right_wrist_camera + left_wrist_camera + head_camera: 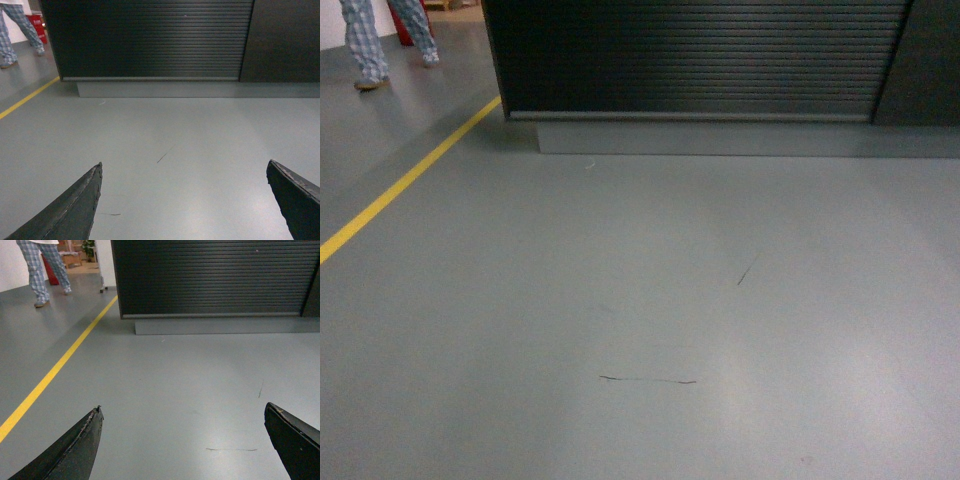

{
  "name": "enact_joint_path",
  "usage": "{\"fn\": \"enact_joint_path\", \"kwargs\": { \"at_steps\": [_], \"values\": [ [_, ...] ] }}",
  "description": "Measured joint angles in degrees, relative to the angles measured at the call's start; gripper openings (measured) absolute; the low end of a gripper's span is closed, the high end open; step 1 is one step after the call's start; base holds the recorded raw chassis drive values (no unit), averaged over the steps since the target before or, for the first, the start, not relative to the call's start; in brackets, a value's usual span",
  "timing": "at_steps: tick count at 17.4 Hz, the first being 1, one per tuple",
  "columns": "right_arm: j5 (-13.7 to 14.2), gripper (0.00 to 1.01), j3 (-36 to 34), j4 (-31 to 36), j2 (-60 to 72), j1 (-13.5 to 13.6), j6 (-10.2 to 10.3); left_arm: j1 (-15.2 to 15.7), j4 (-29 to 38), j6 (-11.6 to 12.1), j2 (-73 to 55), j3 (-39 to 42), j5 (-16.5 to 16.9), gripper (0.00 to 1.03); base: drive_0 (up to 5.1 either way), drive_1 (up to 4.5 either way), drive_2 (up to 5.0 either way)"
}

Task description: Place dark red mango on scale at checkout

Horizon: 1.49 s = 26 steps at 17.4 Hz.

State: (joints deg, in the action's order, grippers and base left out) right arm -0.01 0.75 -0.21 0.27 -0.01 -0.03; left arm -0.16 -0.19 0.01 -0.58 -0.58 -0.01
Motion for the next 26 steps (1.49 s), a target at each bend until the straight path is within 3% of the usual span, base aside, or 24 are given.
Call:
{"fn": "enact_joint_path", "kwargs": {
  "at_steps": [26],
  "values": [
    [-0.02,0.98,0.00,0.00,0.00,0.00,0.00,0.00,0.00,0.00,0.00,0.00,0.00,0.98,0.1,2.23,-2.1]
  ]
}}
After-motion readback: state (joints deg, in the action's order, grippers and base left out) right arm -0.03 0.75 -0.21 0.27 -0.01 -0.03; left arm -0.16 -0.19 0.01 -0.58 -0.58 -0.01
